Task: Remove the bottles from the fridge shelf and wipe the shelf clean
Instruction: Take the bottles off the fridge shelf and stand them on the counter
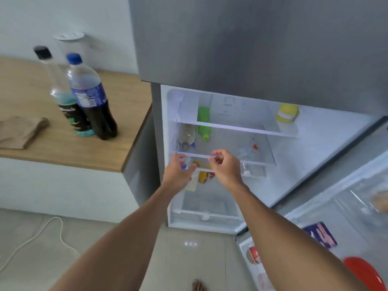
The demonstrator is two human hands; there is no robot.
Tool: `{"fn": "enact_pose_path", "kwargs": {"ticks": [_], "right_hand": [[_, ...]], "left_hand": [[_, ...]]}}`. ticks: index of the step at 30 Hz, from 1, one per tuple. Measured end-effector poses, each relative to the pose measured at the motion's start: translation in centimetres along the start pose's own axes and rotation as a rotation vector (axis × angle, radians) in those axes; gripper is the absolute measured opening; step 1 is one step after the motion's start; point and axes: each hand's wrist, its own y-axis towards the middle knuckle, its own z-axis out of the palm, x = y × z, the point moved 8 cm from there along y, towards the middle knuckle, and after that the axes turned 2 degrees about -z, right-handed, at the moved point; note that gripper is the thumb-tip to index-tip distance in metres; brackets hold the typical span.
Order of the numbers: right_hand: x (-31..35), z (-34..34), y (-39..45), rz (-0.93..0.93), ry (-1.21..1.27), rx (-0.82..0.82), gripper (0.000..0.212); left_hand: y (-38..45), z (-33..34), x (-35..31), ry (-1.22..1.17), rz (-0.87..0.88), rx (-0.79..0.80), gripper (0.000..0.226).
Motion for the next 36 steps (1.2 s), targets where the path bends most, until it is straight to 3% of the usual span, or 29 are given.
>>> {"fn": "enact_pose_path", "kwargs": {"ticks": [4,8,12,16,20,27,32,36], "right_hand": [[-4.0,4.3,7.1,-0.031,0.020,0.041,0.017],[-7.0,7.6,13.2,-0.095,0.028,0.035,0.024],[-9.0,10.7,17.1,-0.110,0.020,0.058,0.029],[-9.5,12.3,18.8,-0.142,0.077,0.060,0.022],[-9.2,11.0,17.9,-0.132,0.059,0.019,0.020],[-6.6,5.4,10.5,-0.086,0.034,-0.091,0.023],[-1.1,-0.2,4.7,-0.200,-0.079,-0.200,0.028],[5.3,-3.5,1.1,-0.298,-0.204,-0.170,0.024]], "left_hand": [[7.2,3.4,1.7,-0.120,-0.019,-0.148,0.054],[12.8,5.2,3.3,-0.151,0.021,-0.287,0.039],[15.0,5.9,4.4,-0.054,-0.016,-0.484,0.043],[16.0,6.5,4.9,-0.134,-0.003,-0.541,0.038],[14.2,5.0,3.9,-0.085,-0.004,-0.607,0.032],[6.9,2.6,-0.1,0.004,0.102,-0.555,0.029],[0.8,-0.2,-2.9,0.091,0.149,-0.542,0.028],[-4.5,-5.0,-4.7,0.129,0.258,-0.492,0.029]]}}
